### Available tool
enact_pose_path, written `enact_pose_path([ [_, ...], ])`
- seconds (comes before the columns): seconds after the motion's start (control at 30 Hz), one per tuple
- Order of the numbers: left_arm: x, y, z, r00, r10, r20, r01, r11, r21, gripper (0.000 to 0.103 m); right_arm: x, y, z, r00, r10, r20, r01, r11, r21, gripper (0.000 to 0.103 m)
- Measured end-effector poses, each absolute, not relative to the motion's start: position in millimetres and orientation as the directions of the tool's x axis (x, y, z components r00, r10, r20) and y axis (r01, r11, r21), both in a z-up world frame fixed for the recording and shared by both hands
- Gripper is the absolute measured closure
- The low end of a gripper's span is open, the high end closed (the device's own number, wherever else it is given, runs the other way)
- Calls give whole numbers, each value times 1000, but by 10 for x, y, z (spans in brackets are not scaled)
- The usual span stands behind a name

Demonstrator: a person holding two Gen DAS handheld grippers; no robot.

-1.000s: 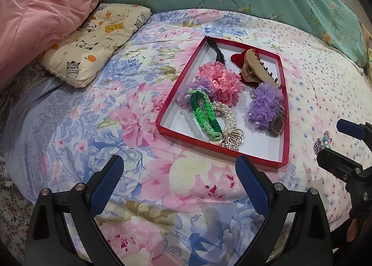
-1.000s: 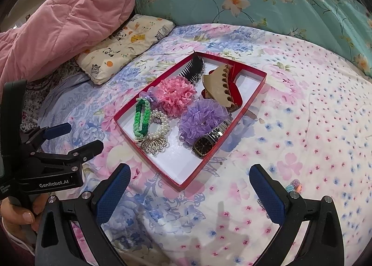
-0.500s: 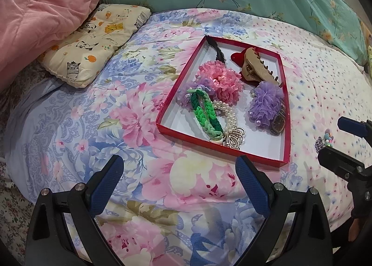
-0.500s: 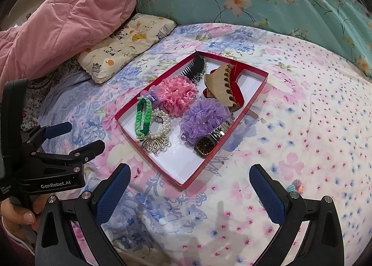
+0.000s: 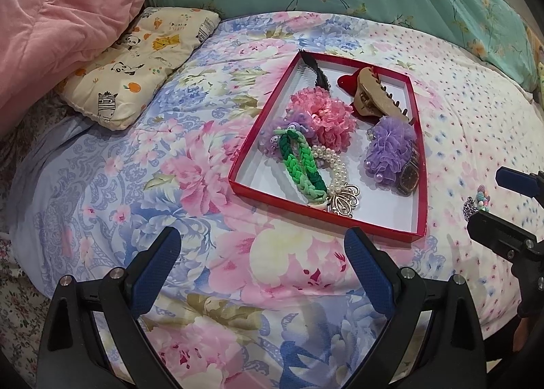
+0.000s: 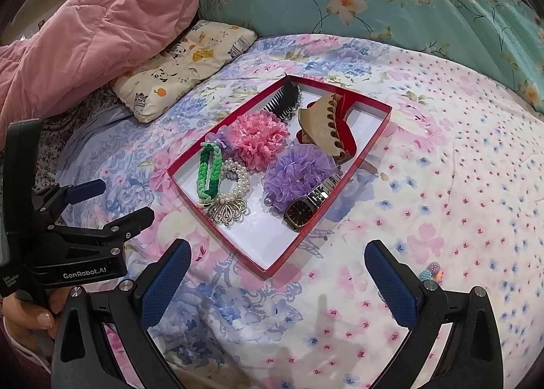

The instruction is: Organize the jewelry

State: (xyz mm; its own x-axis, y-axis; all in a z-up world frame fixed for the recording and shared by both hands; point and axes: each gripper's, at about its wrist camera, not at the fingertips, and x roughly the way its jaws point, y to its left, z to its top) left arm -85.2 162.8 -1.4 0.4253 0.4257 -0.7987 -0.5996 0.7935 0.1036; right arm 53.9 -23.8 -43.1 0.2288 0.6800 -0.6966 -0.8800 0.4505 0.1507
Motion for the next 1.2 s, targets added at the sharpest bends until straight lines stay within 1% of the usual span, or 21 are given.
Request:
enact_pose_path([
  [0.73,-848,1634,-23,421,420,-804,-597,795,103,5,540,-227,-438,230,680,-696,-879,453,151,0],
  [1.03,-787,1683,-85,407,415,-814,-603,792,102,5,629,-208,-499,233,679,-696,-863,474,174,0],
  [1.2,-720,1661,-86,406,421,-811,-604,790,107,5,741,-186,-587,222,691,-687,-841,493,224,0],
])
